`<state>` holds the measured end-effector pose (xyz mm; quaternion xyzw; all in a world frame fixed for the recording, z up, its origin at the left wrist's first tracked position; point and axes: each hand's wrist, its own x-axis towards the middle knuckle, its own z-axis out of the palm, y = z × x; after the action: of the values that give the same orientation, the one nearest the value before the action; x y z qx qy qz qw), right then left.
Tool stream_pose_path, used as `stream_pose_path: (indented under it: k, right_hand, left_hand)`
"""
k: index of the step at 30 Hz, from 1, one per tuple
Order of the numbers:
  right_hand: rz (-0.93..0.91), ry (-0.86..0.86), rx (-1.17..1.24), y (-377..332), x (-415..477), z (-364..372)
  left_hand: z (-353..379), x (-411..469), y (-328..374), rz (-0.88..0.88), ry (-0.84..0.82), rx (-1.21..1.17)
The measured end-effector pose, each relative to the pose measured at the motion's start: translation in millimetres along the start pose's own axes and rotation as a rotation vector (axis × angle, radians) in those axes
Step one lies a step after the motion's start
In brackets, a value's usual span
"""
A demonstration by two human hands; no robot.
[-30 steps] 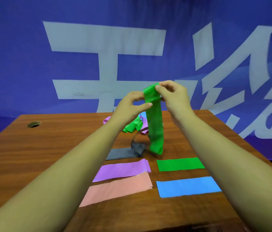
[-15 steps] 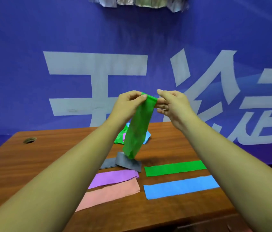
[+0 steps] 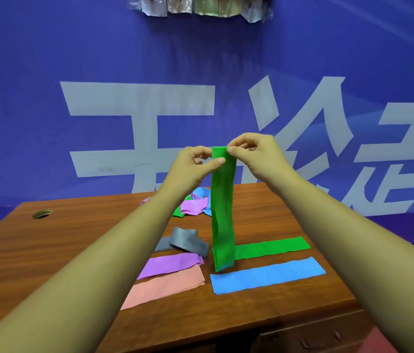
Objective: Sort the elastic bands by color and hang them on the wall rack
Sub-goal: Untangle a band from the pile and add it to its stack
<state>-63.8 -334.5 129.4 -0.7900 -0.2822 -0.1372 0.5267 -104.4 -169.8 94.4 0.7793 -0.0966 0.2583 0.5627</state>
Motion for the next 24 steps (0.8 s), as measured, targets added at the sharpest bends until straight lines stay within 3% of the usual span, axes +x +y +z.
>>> stream_pose_path:
  k: [2, 8, 13, 16, 24]
  right_hand:
    - [0.006, 0.038, 0.002, -1.0, 1.1, -3.8]
    - [0.084, 0.025, 0.148, 0.0, -0.7, -6.4]
    - [0.173, -0.129, 0.163, 9.3, -1.1, -7.7]
    - [0.163, -0.081, 0.156, 9.0, 2.7, -8.8]
    - [0.264, 0.101, 0.165, 26.6, 21.0, -25.0]
  left_hand:
    - [3.0, -1.4, -0.5, -0.013, 0.004, 0.044]
    - [15.2, -8.8, -10.1, -0.132, -0.141, -0.269]
    - [22.1, -11.7, -13.1, -0.159, -0.098, -0.293]
    - [24.7, -15.6, -20.7, -0.231, -0.117, -0.331]
    - [40.5, -43.8, -54.8, -0.411, -0.439, -0.203]
